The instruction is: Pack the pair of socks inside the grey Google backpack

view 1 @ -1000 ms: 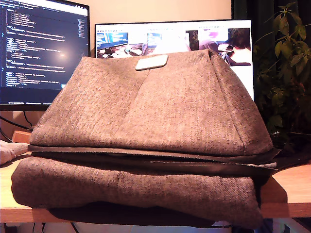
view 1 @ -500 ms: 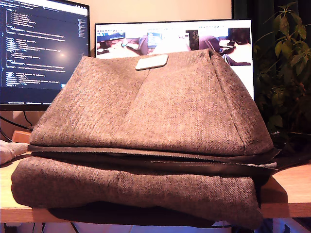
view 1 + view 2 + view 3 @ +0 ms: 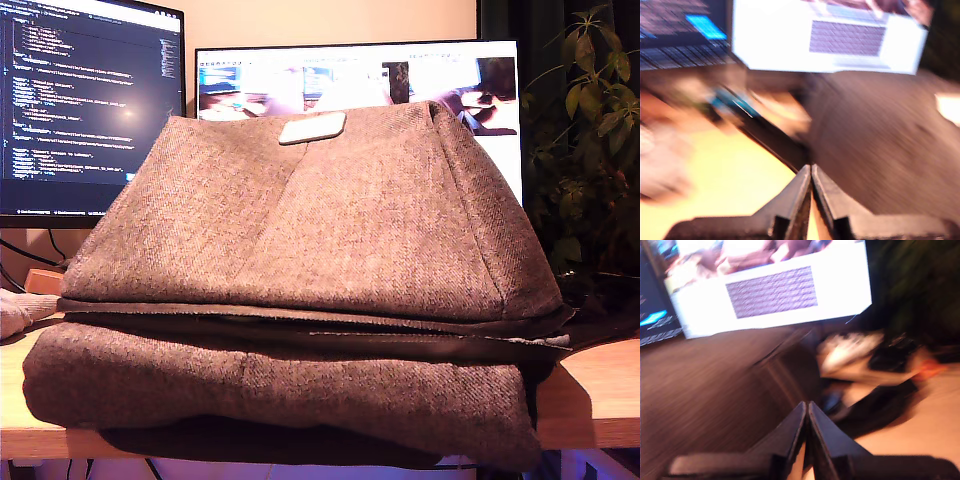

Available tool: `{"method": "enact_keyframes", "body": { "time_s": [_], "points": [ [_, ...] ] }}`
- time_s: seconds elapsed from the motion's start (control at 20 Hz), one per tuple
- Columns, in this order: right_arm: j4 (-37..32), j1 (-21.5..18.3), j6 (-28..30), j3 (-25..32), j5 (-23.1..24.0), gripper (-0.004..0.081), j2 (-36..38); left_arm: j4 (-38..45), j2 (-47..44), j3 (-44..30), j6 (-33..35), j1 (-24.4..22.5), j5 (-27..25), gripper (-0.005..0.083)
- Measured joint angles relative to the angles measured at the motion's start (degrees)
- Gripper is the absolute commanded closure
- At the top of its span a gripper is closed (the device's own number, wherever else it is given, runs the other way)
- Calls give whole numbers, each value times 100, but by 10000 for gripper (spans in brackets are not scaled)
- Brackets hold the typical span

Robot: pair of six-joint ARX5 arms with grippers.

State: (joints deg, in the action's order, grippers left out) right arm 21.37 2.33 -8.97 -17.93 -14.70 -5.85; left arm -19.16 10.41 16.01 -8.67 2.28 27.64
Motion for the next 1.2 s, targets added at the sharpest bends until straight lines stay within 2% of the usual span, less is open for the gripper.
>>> {"method": "enact_keyframes", "body": {
  "time_s": [0.25, 0.3, 0.35, 0.45, 0.5, 0.6, 0.8, 1.05, 1.15, 1.2],
  "points": [
    [575, 164, 0, -756, -925, 782, -953, -85, 1274, 1001, 240, 612, 1027, 792],
    [592, 195, 0, -907, -1093, 782, -1143, 15, 1526, 1222, 378, 730, 1182, 751],
    [590, 195, 20, -1027, -1198, 782, -1357, 136, 1803, 1427, 382, 861, 1300, 595],
    [595, 232, 205, -1088, -1331, 782, -1703, 339, 2308, 1690, 505, 1141, 1335, 129],
    [632, 232, 216, -1086, -1370, 782, -1849, 422, 2559, 1764, 505, 1294, 1296, -23],
    [643, 232, 286, -1086, -1462, 782, -2055, 463, 3042, 1904, 890, 1593, 929, -11],
    [658, 232, 306, -1086, -1475, 782, -2100, 592, 3853, 2068, 1427, 2256, -214, -11],
    [658, 232, 439, -1086, -1475, 782, -2100, 1067, 4623, 2081, 1622, 2905, -1176, -11],
    [658, 232, 452, -1086, -1475, 782, -2100, 1327, 4795, 2083, 1624, 3053, -1646, -11],
    [658, 232, 455, -1086, -1475, 782, -2100, 1416, 4865, 2085, 1624, 3077, -1690, -11]
  ]
}}
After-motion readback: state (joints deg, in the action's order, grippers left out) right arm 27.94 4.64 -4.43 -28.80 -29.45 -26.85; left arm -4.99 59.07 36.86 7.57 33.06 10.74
